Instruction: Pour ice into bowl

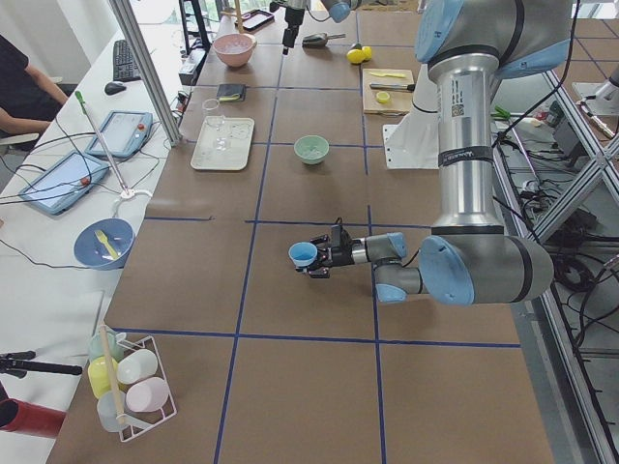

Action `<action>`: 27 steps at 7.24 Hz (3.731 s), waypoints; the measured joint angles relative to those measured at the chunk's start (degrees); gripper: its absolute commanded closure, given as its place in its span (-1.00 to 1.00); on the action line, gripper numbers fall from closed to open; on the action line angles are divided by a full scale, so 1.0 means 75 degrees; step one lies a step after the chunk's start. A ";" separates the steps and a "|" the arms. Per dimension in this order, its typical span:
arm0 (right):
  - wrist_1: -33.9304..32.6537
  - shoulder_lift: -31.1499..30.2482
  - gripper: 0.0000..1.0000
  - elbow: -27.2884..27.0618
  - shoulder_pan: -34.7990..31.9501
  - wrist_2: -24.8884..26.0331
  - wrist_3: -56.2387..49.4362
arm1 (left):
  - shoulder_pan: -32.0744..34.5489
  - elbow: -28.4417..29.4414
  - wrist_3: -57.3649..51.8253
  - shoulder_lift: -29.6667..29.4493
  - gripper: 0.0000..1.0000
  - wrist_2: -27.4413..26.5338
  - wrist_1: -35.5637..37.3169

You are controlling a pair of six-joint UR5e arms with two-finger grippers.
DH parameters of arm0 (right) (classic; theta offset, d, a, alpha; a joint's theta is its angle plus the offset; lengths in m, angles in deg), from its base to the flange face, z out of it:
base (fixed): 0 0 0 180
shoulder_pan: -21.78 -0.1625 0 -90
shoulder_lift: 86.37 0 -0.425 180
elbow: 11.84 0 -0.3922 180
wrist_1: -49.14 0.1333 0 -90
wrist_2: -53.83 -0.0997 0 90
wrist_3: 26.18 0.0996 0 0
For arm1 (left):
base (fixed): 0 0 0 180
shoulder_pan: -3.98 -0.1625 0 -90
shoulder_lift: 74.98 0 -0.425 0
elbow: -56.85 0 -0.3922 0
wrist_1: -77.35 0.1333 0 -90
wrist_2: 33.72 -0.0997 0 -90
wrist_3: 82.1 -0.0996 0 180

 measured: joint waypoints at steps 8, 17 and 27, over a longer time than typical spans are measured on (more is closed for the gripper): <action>-0.0008 0.0026 -1.00 0.0034 0.0031 0.0003 0.0000 | -0.0056 0.0091 0.0034 -0.0012 -0.91 0.0000 0.0066; -0.0012 0.0064 -1.00 0.0023 0.0021 -0.0031 0.0014 | -0.0088 -0.0131 -0.0291 0.0165 -1.00 0.0708 0.0049; -0.0612 0.0148 -1.00 -0.0391 0.0049 -0.0077 0.0129 | -0.0108 -0.2116 -0.0466 0.1925 -1.00 0.3276 0.0432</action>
